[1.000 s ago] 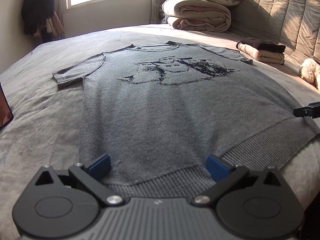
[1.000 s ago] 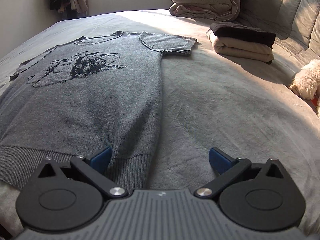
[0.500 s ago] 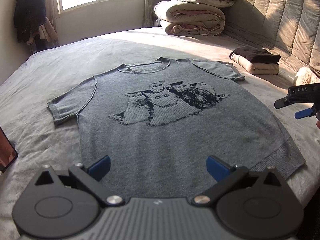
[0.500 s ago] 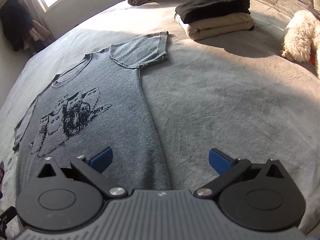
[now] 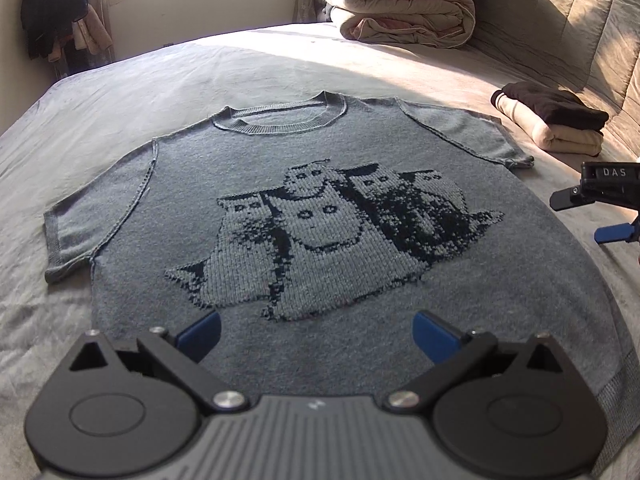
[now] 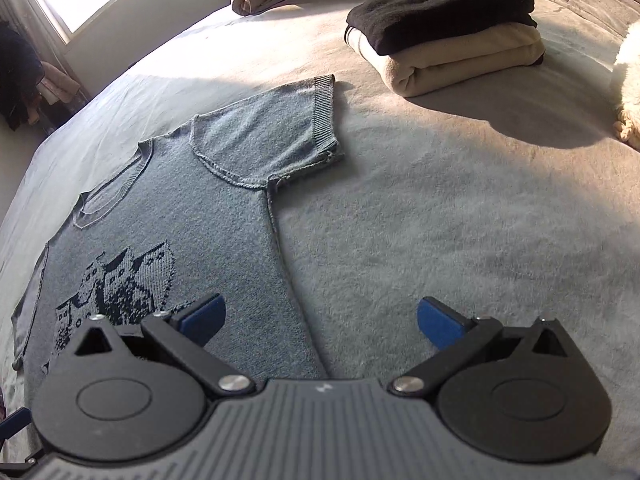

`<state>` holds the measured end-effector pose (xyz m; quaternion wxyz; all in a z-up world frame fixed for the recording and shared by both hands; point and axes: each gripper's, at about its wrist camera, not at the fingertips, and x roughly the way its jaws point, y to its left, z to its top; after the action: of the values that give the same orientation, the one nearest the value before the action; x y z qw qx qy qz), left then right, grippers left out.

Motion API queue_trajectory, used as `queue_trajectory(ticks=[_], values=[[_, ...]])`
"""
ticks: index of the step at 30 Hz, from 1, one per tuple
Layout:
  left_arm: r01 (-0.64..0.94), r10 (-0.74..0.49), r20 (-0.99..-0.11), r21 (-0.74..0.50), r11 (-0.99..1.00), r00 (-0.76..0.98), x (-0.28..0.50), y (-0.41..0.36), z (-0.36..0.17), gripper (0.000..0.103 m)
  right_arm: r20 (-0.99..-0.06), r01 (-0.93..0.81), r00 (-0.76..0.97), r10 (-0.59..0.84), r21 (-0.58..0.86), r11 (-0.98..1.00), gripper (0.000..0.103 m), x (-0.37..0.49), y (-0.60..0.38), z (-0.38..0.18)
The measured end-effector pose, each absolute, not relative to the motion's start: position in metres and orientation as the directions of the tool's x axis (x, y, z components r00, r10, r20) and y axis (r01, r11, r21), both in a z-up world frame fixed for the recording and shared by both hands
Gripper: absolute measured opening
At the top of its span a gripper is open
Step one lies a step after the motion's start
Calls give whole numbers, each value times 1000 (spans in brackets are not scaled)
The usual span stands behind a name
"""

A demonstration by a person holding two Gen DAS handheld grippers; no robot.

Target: Fold clothes

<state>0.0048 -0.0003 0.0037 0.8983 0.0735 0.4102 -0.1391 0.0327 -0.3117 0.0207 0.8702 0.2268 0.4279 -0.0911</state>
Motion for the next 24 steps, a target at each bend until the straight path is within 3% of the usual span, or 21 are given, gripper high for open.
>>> queue_trajectory(ticks=[7,17,21,24], values=[[263,-214,-730,-49,964,649,51,-13,-6,102,-694,363,720,-8,366,857,103,65,-330,11],[249,-252,-595,-89,964,763,100,-42,-23,102,-549,377,832,-75,462,803,101,99,-363,-2],[244,-232,-557,-54,968,798,116,-45,-27,102,-541,355,838,-69,445,822,91,114,-359,-3],[217,-239,-563,-107,970,791,131,-44,-24,102,-538,315,842,-52,410,856,71,130,-353,-5]])
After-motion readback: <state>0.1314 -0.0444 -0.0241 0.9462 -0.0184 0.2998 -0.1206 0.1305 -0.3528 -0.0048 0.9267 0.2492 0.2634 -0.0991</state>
